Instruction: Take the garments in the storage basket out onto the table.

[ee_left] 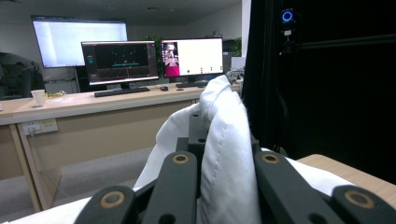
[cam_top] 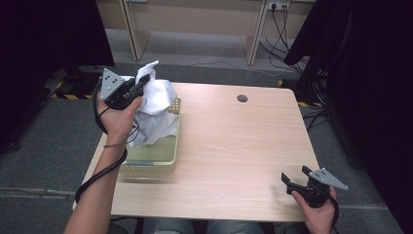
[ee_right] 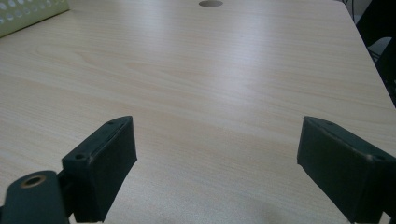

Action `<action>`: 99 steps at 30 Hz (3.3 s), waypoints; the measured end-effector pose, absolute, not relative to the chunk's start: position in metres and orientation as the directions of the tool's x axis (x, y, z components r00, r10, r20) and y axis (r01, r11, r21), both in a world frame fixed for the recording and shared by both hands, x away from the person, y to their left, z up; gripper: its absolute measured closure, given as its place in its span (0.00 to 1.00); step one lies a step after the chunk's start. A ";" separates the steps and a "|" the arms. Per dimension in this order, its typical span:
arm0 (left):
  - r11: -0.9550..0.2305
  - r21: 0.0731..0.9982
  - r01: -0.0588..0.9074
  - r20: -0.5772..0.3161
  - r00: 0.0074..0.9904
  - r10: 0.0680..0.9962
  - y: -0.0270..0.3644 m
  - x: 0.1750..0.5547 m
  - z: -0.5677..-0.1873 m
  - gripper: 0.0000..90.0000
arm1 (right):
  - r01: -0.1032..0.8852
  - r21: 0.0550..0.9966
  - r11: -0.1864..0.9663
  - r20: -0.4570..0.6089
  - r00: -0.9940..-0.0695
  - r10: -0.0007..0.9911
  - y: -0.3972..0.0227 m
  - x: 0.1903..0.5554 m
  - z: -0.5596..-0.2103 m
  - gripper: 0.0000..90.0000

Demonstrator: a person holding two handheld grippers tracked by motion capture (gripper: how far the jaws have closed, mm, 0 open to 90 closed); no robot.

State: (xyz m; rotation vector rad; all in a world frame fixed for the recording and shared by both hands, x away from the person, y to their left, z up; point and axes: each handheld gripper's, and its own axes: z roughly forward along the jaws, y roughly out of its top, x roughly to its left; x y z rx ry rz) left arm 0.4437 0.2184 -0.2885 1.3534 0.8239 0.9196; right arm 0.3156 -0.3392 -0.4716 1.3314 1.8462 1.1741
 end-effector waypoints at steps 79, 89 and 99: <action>0.081 0.969 -0.234 0.045 0.488 0.872 0.194 0.427 -0.222 0.94 | 0.435 0.893 0.117 0.043 -0.340 0.939 -0.339 0.315 -0.472 0.13; 0.084 0.966 -0.246 0.050 0.492 0.869 0.191 0.426 -0.217 0.94 | 0.436 0.893 0.113 0.047 -0.339 0.940 -0.339 0.315 -0.472 0.13; 0.093 0.963 -0.254 0.049 0.502 0.863 0.188 0.424 -0.212 0.94 | 0.436 0.893 0.115 0.045 -0.340 0.940 -0.339 0.315 -0.472 0.13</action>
